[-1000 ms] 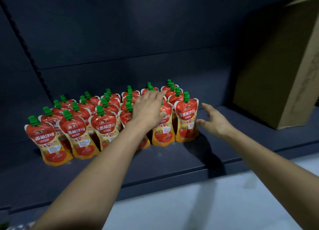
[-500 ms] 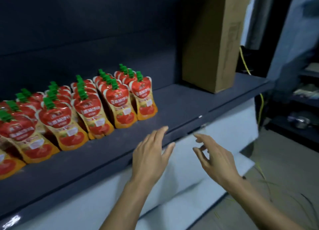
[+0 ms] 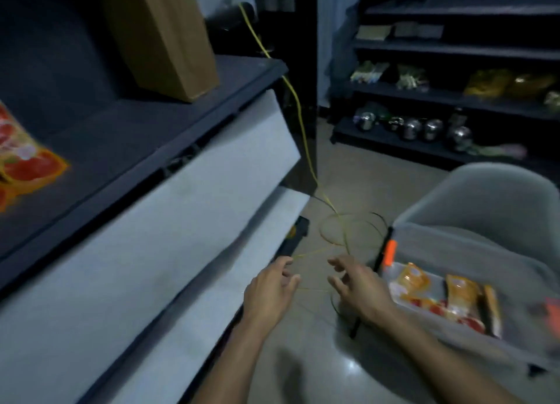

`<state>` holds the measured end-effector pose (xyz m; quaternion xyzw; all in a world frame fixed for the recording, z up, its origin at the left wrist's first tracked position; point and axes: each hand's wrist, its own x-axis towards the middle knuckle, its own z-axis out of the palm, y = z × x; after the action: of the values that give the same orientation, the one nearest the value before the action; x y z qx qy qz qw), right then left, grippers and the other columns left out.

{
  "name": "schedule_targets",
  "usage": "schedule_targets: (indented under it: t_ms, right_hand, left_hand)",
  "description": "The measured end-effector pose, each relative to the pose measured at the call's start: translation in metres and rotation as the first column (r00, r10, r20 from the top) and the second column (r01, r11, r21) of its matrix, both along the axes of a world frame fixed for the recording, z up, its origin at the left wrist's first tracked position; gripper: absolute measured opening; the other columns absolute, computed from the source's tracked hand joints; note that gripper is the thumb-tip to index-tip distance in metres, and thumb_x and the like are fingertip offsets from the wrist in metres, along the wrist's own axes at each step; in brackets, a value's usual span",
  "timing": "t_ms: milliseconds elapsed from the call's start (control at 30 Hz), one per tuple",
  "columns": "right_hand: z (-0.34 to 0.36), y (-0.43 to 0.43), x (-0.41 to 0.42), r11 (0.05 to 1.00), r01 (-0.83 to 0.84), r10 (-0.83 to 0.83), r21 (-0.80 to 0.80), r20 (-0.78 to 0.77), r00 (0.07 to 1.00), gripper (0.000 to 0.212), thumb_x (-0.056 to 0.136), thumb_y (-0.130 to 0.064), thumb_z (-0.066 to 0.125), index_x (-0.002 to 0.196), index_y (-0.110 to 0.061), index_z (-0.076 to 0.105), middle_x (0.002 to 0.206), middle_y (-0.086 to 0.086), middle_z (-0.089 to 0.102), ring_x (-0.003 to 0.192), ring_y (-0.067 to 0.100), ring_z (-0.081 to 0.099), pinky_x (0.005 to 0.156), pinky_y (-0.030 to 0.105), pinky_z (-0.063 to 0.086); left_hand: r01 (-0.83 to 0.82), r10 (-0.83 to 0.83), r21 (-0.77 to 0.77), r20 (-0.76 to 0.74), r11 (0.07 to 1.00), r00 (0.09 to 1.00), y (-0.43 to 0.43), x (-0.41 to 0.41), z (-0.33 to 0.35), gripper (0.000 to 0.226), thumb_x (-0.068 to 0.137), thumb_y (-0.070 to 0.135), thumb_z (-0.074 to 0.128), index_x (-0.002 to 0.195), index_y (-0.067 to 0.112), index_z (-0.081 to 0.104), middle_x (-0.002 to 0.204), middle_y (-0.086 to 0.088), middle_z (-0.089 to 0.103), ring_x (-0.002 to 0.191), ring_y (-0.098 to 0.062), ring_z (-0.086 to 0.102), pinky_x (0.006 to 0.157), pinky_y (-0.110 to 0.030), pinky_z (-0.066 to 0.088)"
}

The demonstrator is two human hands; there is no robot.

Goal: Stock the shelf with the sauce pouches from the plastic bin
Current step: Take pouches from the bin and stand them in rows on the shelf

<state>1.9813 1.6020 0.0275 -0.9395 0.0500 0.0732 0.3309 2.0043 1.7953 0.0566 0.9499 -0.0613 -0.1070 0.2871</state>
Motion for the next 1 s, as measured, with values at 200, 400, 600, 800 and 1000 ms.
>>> schedule_targets:
  t_ms: [200,400,600,800,1000]
  right_hand:
    - [-0.037,-0.132,-0.048,0.993,0.076,-0.093,-0.093,-0.195,0.976,0.030,0.089,-0.034,0.056,0.119,-0.030,0.057,0.118,-0.007,0.063,0.104,0.018,0.061,0.081,0.030,0.047]
    - [-0.071,-0.229,-0.086,0.956,0.285,-0.295,-0.075,-0.262,0.919,0.024,0.089,-0.031,0.060,0.112,-0.027,0.063,0.110,-0.006,0.068,0.098,0.018,0.064,0.081,0.031,0.050]
    - [-0.143,-0.292,-0.096,0.889,0.457,-0.426,0.018,-0.329,0.843,0.011,0.085,-0.027,0.060,0.087,-0.037,0.060,0.095,-0.007,0.069,0.088,0.015,0.066,0.079,0.042,0.055]
    - [-0.185,-0.318,-0.067,0.865,0.501,-0.430,0.028,-0.473,0.769,0.006,0.090,-0.019,0.058,0.089,-0.024,0.061,0.092,-0.002,0.070,0.084,0.014,0.066,0.080,0.040,0.056]
    - [-0.247,-0.343,-0.041,0.897,0.439,-0.392,-0.048,-0.542,0.743,0.020,0.089,-0.009,0.056,0.108,-0.016,0.055,0.113,0.010,0.064,0.101,0.026,0.063,0.090,0.044,0.052]
  left_hand:
    - [0.069,-0.087,-0.092,-0.205,0.993,0.975,-0.130,-0.017,-0.054,0.034,0.091,0.034,0.061,0.123,0.021,0.059,0.093,0.008,0.065,0.091,-0.016,0.067,0.084,-0.032,0.053]
    - [0.121,-0.184,-0.210,-0.312,0.970,0.932,-0.232,-0.026,-0.093,0.026,0.087,0.027,0.064,0.112,0.023,0.065,0.083,0.009,0.064,0.081,-0.014,0.066,0.081,-0.028,0.052]
    - [0.184,-0.256,-0.222,-0.365,0.958,0.895,-0.290,-0.005,-0.136,0.025,0.089,0.024,0.062,0.113,0.019,0.065,0.084,0.007,0.062,0.076,-0.010,0.060,0.070,-0.019,0.045]
    - [0.157,-0.235,-0.198,-0.478,0.968,0.847,-0.329,0.044,-0.209,0.028,0.091,0.021,0.059,0.119,0.018,0.061,0.109,-0.008,0.069,0.093,-0.019,0.065,0.081,-0.029,0.052]
    - [0.087,-0.137,-0.116,-0.544,0.989,0.828,-0.370,0.083,-0.296,0.047,0.089,0.020,0.064,0.134,0.012,0.051,0.130,-0.008,0.057,0.113,-0.026,0.058,0.094,-0.034,0.049]
